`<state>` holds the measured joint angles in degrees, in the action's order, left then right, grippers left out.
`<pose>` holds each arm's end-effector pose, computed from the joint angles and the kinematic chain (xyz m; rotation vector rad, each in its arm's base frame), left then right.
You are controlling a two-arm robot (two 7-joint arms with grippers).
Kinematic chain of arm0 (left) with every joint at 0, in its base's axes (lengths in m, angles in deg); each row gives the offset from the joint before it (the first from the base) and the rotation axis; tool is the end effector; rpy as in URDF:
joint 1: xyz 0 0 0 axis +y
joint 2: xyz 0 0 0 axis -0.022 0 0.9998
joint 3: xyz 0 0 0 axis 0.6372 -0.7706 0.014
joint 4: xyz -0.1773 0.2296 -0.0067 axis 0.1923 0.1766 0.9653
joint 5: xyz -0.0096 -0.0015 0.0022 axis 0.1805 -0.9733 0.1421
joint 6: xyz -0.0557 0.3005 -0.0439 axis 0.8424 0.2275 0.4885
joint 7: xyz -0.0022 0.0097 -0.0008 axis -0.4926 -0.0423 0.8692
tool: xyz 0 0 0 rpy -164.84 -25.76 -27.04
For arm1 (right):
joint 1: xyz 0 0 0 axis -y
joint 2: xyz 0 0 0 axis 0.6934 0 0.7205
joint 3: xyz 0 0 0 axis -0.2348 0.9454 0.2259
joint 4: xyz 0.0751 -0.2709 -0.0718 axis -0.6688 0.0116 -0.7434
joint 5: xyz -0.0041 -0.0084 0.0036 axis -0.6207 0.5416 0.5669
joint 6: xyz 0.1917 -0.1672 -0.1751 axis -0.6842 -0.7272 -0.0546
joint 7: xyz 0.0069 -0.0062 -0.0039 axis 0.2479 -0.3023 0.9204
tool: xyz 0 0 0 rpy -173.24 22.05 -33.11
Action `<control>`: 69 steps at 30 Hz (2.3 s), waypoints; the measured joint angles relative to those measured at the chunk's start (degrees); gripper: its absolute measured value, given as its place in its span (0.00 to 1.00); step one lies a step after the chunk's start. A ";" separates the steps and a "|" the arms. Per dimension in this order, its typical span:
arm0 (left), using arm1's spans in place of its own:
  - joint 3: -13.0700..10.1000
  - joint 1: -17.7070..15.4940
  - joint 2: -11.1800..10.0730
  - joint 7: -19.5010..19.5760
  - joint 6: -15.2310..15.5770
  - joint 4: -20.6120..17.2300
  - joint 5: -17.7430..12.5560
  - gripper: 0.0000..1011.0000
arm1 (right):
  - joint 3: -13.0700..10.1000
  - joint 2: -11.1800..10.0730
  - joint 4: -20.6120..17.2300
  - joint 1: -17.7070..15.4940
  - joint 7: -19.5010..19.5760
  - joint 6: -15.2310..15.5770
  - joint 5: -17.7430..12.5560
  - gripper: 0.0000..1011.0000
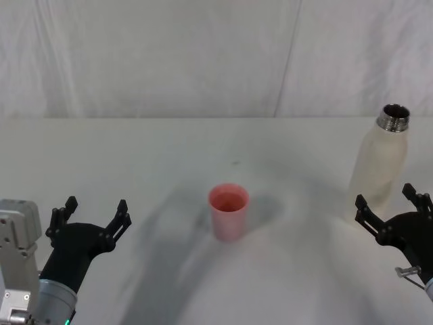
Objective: Grasp the thermos with one hand and pour water into the cup lid.
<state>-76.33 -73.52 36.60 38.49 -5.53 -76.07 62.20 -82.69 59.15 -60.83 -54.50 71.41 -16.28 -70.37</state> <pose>0.2528 0.0375 -0.2851 -0.0382 0.0142 1.4461 0.2849 -0.0219 -0.2946 0.0341 -0.0683 -1.2666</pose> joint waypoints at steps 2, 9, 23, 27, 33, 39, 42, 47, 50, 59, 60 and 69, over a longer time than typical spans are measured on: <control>0.00 0.00 0.00 0.00 0.00 0.00 0.00 0.99 | 0.09 0.13 -0.01 -0.14 0.02 -0.16 0.04 0.99; 0.00 0.00 0.00 0.00 0.00 0.00 0.00 0.99 | 0.76 0.51 0.26 -0.27 -0.10 -0.61 0.25 0.99; 0.00 0.00 0.00 0.00 0.00 0.00 0.00 0.99 | 3.63 1.24 2.10 0.67 -1.35 -1.73 0.92 0.99; 0.00 0.00 0.00 0.00 0.00 0.00 0.00 0.99 | 4.15 1.36 2.61 1.08 -1.58 -1.88 0.92 0.99; 0.00 0.00 0.00 0.00 0.00 0.00 0.00 0.99 | 5.14 1.57 3.51 1.89 -1.96 -2.11 0.93 0.99; 0.00 0.00 0.00 0.00 0.00 0.00 0.00 0.99 | 5.57 1.61 3.93 2.11 -1.98 -2.13 0.88 0.99; 0.00 0.00 0.00 0.00 0.00 0.00 0.00 0.99 | 5.62 1.60 4.01 1.93 -1.98 -2.04 0.79 0.99; 0.00 0.00 0.00 0.00 0.00 0.00 0.00 0.99 | 5.65 1.57 4.07 1.47 -1.97 -1.95 0.50 0.99; 0.00 0.00 0.00 0.00 0.00 0.00 0.00 0.99 | 5.63 1.51 4.07 1.23 -1.95 -1.94 0.39 0.99; 0.00 0.00 0.00 0.00 0.00 0.00 0.00 0.99 | 5.48 1.32 4.04 1.04 -1.93 -1.92 0.01 0.99; 0.00 0.00 0.00 0.00 0.00 0.00 0.00 0.99 | 5.48 1.32 4.04 1.04 -1.93 -1.91 0.01 0.99; 0.00 0.00 0.00 0.00 0.00 0.00 0.00 0.99 | 5.49 1.35 4.04 1.07 -1.93 -1.89 0.02 0.99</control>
<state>-76.33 -73.53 36.60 38.49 -5.53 -76.07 62.19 -77.19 60.50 -56.79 -53.42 69.48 -18.16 -70.35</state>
